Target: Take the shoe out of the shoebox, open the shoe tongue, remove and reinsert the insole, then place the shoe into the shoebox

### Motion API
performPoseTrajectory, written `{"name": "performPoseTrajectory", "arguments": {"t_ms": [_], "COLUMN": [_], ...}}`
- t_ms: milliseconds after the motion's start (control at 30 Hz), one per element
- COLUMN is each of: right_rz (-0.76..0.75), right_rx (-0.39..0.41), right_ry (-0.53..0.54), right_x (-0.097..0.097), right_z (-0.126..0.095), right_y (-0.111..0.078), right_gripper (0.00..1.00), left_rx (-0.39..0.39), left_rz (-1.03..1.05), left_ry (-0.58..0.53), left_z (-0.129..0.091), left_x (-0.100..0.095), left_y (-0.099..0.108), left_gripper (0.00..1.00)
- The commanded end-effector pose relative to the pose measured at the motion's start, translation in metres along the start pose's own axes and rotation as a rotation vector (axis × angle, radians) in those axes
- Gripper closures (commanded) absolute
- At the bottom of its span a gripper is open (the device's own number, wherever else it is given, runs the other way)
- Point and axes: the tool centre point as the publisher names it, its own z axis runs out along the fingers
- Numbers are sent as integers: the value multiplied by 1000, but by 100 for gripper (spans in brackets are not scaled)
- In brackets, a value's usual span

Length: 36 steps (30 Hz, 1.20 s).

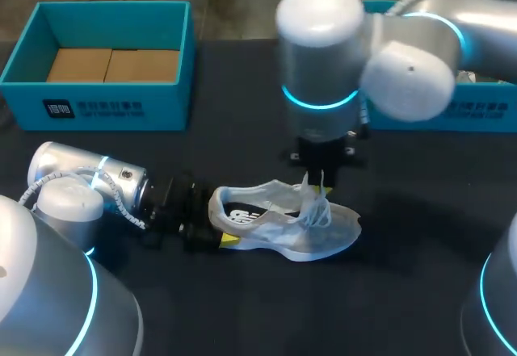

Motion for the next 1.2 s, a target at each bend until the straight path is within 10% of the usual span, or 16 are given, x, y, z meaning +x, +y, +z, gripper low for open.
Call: {"name": "performPoseTrajectory", "arguments": {"t_ms": [33, 1167, 1200], "right_rz": [489, 500, 496], "right_rx": [-3, 117, 115], "right_ry": [144, 263, 266], "right_x": [-13, -46, -45], "right_z": [2, 36, 35], "right_y": [-1, -1, -2], "right_gripper": [100, 100, 82], "left_rx": [0, 0, 0], "left_rz": [1, 1, 1], "left_ry": [-3, -3, -3], "left_z": [1, 1, 1], "left_x": [-1, -1, -1], "left_y": [2, 2, 2], "left_gripper": [100, 100, 100]}}
